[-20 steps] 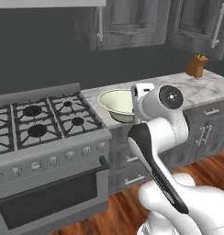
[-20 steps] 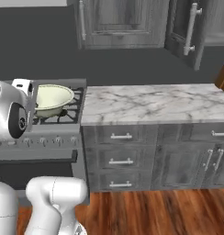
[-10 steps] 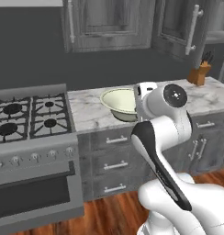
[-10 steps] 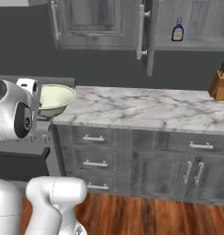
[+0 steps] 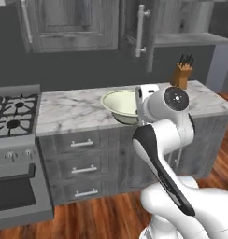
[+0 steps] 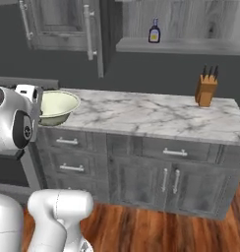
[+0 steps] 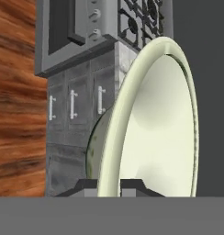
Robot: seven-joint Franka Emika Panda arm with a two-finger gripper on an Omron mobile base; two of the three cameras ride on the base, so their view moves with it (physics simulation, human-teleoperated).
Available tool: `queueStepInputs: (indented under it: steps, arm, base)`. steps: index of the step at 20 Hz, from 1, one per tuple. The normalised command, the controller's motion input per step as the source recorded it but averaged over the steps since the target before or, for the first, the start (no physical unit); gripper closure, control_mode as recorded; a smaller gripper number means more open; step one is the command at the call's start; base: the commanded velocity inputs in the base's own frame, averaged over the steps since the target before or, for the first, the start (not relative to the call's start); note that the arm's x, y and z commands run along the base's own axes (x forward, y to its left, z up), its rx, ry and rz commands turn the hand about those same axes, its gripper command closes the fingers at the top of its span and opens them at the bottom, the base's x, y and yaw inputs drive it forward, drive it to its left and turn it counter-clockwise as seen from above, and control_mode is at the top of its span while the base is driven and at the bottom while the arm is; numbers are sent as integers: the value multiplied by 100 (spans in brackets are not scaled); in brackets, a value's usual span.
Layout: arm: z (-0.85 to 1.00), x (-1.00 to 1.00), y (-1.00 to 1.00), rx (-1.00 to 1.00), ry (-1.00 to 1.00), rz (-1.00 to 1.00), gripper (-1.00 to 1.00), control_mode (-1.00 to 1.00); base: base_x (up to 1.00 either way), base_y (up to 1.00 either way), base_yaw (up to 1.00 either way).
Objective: Pick the mug and place it in the sink. Pick the bowl and place it in the open cabinet and then close the cabinet.
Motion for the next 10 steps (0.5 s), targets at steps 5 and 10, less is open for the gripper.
queueStepInputs:
  steps: [5,10]
  arm:
    - [0,0,0,0,0,0,100,100]
    - [0,0,0,0,0,0,100,100]
  base:
    - [-37,-100,5]
    - [-32,-100,1]
